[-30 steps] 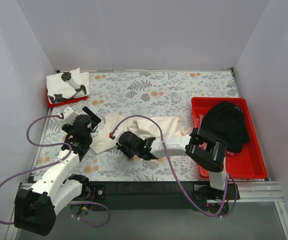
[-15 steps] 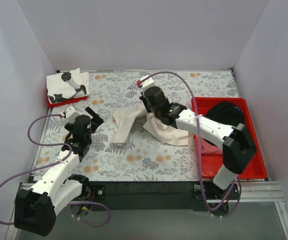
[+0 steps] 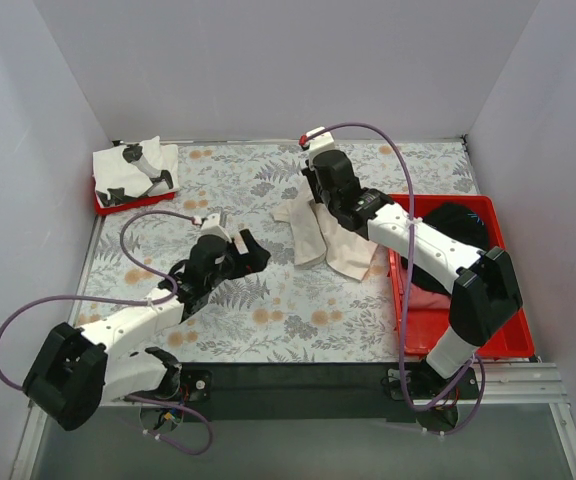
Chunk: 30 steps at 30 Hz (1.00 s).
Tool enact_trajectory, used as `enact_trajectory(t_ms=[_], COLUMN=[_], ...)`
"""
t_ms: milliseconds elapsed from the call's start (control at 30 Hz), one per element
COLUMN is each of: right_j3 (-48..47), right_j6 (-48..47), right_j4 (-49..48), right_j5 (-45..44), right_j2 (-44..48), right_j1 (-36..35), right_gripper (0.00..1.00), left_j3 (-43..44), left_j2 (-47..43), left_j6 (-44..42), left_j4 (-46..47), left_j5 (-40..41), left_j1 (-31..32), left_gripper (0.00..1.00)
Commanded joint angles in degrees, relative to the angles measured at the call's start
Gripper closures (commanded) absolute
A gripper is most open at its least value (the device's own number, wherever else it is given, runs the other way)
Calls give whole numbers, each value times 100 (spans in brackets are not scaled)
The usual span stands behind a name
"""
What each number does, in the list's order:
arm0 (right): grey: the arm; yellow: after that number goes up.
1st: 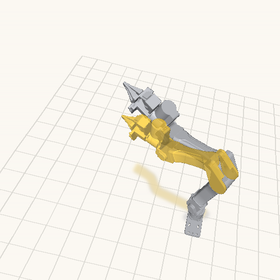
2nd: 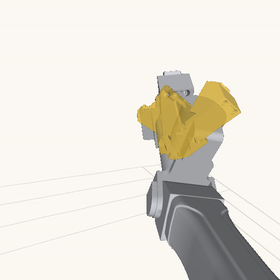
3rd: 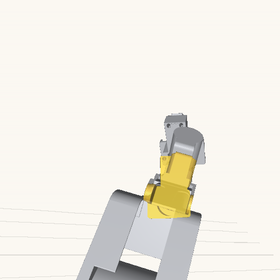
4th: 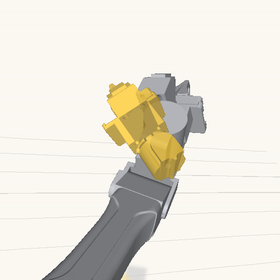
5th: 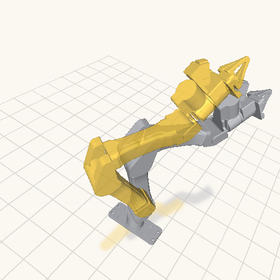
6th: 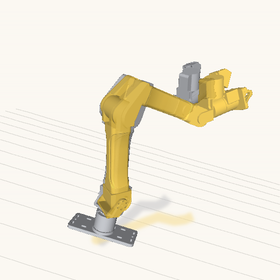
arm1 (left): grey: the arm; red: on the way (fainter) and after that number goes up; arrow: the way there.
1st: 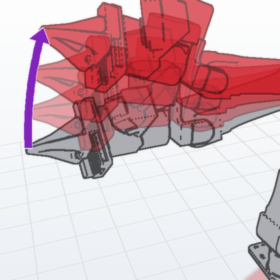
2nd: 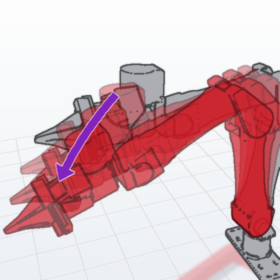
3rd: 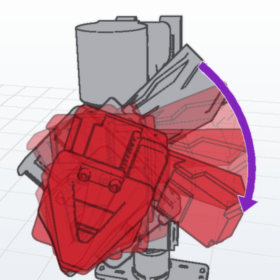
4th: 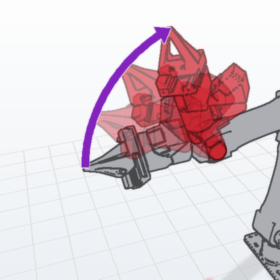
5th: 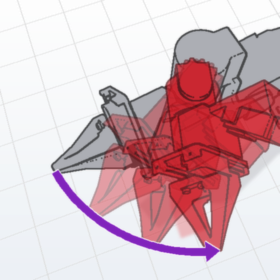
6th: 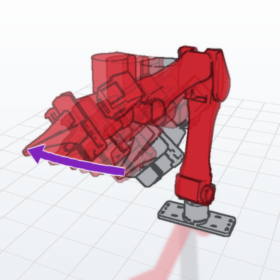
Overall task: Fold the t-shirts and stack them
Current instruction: Flatten the tshirt out
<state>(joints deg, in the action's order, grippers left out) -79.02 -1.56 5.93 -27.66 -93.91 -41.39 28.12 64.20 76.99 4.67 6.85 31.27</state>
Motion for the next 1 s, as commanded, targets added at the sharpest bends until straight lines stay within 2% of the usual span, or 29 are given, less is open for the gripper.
enact_trajectory(t_ms=[0,167,400,600,867,900,967], right_j3=[-34,27,247,370,537,563,625], right_j6=[112,95,112,112,112,112,112], right_j4=[-154,-145,-136,-145,-145,-145,-154], right_j5=[278,314,428,551,542,542,490], right_j2=[188,338,470,584,760,803,830], right_j1=[-36,-36,-36,-36,-27,-27,-27], right_gripper=[99,99,99,99,99,99,99], left_j3=[114,510,1309,1758,2206,2233,2259], left_j2=[337,1311,2482,3150,3722,3766,3862], left_j6=[175,264,-140,-228,-430,-448,-466], left_j4=[947,1212,1291,1055,825,834,904], left_j5=[-369,140,861,1467,1995,1978,1908], left_j1=[685,1258,1829,1892,1892,1892,1892], left_gripper=[15,15,17,21,37,46,58])
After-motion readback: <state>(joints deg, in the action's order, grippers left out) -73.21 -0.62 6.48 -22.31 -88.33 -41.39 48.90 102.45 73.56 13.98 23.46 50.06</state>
